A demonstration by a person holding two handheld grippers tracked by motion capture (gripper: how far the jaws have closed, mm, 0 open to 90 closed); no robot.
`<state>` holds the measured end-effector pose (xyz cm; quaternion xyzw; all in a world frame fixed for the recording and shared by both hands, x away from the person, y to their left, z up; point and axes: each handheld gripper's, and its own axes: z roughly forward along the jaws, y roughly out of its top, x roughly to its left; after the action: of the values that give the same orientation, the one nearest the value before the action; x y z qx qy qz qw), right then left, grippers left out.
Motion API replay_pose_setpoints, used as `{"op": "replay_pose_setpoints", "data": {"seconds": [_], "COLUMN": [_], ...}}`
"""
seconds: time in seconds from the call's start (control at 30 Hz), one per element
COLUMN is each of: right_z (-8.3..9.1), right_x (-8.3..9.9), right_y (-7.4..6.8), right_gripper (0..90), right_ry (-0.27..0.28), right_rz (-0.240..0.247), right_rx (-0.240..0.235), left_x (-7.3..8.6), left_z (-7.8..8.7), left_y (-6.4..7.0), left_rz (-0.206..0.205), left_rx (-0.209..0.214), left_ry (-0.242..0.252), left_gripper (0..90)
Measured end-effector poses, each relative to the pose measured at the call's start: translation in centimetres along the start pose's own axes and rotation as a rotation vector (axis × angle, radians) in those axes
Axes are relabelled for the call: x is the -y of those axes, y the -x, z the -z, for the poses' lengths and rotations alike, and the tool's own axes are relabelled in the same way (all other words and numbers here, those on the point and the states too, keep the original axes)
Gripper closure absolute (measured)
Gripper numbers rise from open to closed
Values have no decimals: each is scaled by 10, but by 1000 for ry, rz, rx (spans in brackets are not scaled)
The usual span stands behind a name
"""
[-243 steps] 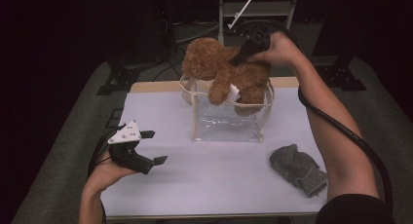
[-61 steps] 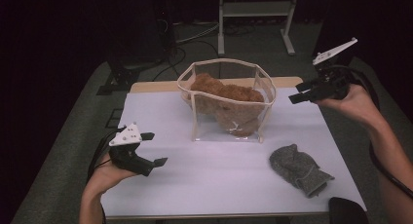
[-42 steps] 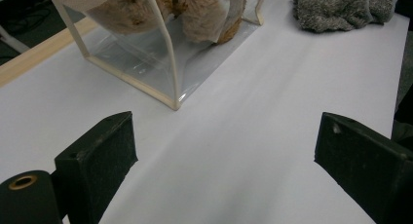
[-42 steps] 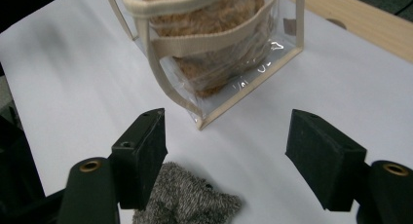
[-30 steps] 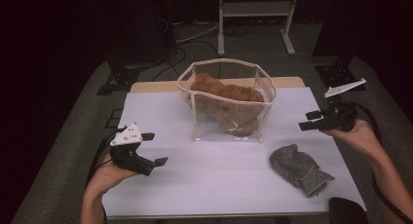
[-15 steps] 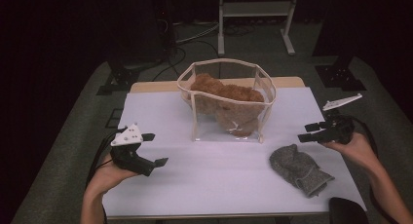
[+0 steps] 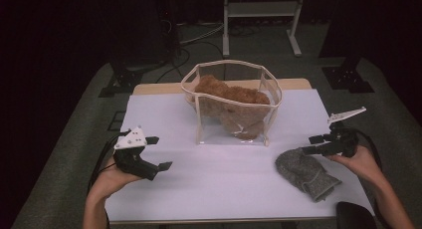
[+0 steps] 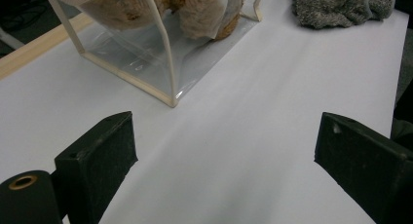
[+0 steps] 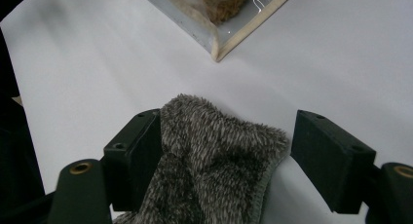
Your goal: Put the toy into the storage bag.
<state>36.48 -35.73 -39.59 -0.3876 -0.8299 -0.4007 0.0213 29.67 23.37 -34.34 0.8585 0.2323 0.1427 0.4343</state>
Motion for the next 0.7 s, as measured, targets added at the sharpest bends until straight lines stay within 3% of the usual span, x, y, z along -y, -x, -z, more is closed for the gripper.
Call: {"op": "replay_pose_setpoints", "data": {"seconds": [0.7], "right_z": [-6], "right_x": [13], "right_y": [-11], "right_gripper": [244], "right_ry": [17], "right_rz": [16], "right_rx": [-9], "left_x": [0], "left_z": [-1], "left_y": [0], "left_rz": [-1], "left_rx": [5], "left_ry": [0], "left_gripper": [72]}}
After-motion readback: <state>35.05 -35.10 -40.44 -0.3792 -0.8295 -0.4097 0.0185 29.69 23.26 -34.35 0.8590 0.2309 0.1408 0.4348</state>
